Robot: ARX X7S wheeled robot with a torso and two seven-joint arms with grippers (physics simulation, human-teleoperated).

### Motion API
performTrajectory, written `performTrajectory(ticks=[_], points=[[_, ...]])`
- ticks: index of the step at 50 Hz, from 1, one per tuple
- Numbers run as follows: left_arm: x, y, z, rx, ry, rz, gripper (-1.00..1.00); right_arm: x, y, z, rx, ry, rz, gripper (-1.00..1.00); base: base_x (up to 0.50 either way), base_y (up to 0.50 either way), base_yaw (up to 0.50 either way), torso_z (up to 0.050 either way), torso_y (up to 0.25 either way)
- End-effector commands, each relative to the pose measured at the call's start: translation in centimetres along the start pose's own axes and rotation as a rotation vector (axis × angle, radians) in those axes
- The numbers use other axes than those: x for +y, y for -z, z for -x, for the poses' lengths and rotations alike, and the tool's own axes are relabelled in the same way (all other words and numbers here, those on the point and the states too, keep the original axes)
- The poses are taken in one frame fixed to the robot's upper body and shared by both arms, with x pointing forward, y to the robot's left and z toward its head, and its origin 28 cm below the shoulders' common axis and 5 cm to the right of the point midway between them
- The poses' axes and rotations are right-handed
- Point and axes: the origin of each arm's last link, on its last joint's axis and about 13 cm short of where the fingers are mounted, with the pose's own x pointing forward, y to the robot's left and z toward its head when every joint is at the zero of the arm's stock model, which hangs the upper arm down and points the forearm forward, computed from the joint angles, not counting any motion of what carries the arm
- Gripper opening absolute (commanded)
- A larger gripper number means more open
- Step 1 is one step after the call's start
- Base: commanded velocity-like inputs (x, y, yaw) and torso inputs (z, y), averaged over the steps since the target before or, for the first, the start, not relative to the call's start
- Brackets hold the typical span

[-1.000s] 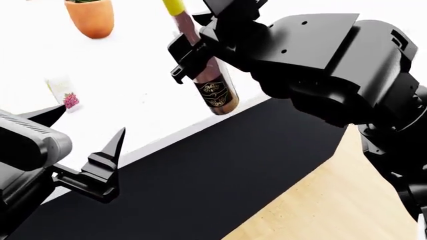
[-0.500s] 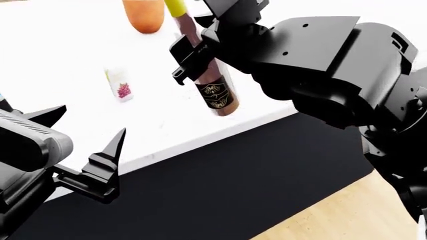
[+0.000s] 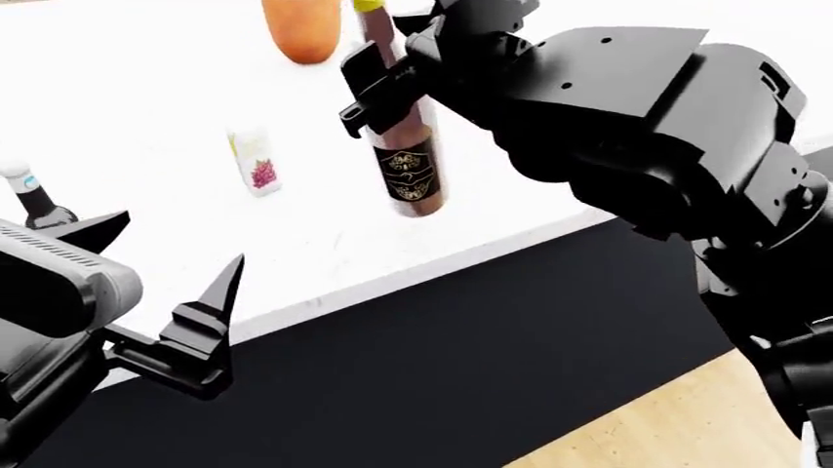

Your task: Move the drinks to the dining counter.

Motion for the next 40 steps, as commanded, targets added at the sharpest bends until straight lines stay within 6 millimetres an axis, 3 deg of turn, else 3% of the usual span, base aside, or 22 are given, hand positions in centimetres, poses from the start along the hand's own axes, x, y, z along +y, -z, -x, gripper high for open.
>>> performTrajectory(ticks=[1, 24, 40], points=[[0.1, 0.2, 0.2, 0.003, -0.007, 0.004, 1.00, -2.0, -1.1, -0.3, -0.071, 0.159, 0.029, -1.00, 0.00, 0.00, 0.00, 0.000, 0.010], [0.2, 0.6, 0.1, 0.016, -0.013, 0.015, 1.00, -4.6, -1.4, -2.7, -0.105, 0.210, -0.008, -1.00, 0.00, 0.00, 0.00, 0.000, 0.003], [0.2, 1.0, -0.2, 0.033, -0.014, 0.014, 1.00, -5.0, -1.1, -4.4, -0.140, 0.197, -0.062, -1.00, 0.00, 0.00, 0.00, 0.001, 0.003]])
